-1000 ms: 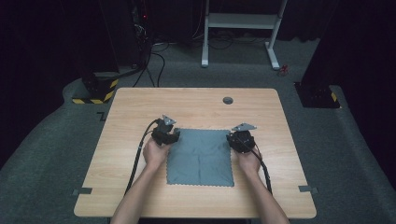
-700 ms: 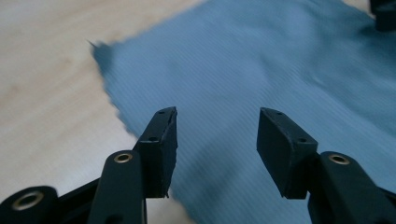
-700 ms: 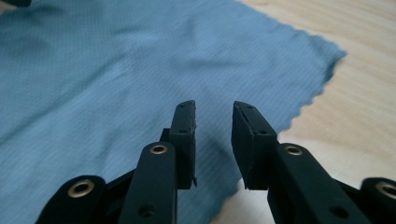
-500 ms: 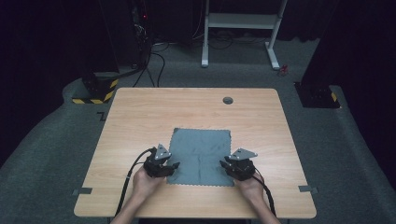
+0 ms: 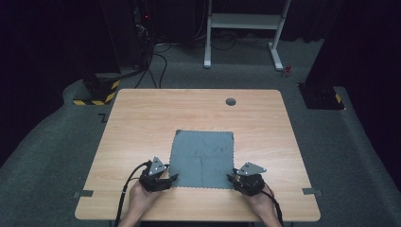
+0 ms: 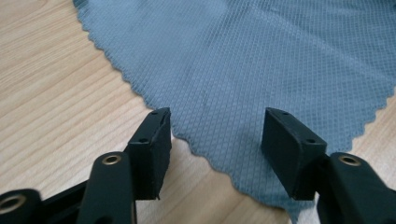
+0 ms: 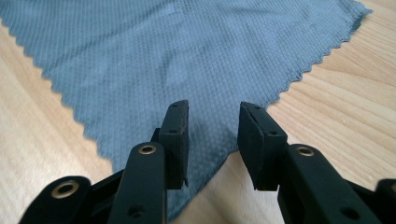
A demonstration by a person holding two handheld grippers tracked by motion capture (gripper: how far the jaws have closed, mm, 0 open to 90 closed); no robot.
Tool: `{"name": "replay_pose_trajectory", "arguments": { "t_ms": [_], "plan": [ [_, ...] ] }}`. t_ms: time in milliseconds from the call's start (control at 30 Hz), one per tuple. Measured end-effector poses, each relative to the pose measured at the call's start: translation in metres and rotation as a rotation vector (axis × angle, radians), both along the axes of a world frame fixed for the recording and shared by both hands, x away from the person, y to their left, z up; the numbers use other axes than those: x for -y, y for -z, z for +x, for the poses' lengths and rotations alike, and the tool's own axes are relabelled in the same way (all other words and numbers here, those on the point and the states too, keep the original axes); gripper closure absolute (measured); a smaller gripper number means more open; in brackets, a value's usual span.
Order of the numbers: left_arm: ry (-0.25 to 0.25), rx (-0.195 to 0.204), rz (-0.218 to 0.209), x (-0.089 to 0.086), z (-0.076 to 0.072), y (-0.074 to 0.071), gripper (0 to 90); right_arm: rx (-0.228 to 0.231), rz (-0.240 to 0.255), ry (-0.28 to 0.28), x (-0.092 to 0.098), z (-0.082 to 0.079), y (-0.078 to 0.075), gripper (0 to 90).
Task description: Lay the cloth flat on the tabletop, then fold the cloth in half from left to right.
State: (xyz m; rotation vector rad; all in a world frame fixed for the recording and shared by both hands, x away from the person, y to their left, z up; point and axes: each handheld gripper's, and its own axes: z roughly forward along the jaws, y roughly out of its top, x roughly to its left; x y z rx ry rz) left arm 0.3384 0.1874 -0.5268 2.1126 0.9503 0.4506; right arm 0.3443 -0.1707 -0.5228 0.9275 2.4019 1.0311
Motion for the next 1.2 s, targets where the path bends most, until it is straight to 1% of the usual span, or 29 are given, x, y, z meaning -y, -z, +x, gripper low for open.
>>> {"name": "replay_pose_trajectory", "arguments": {
  "t_ms": [67,167,767,900,967,1033,1100,1200],
  "plan": [
    [-0.001,-0.001,0.000,0.000,0.000,0.000,41.2,0.001,-0.001,-0.007,0.002,-0.003,0.000,63.4],
    [-0.003,-0.001,0.000,0.000,0.000,0.000,41.0,-0.030,0.024,-0.003,0.004,-0.001,0.000,63.2],
    [-0.013,-0.004,0.001,0.000,-0.001,0.000,40.3,-0.032,0.024,-0.003,0.004,-0.001,0.000,62.8],
    [-0.009,-0.005,-0.010,0.000,-0.001,0.000,41.3,-0.040,0.033,0.001,0.005,0.000,0.000,61.4],
    [-0.008,-0.013,-0.015,-0.001,-0.001,0.000,41.8,-0.034,0.031,0.000,0.005,-0.001,-0.001,61.0],
    [-0.005,-0.022,-0.026,-0.002,0.000,-0.001,42.1,-0.019,0.027,-0.002,0.004,-0.002,-0.002,60.5],
    [-0.001,-0.013,-0.024,-0.003,0.002,-0.004,41.9,-0.015,0.036,0.001,0.003,-0.002,-0.004,59.8],
    [0.000,-0.001,-0.040,-0.005,0.005,-0.011,41.7,-0.011,0.053,-0.003,0.000,0.000,-0.008,58.6]
  ]
}}
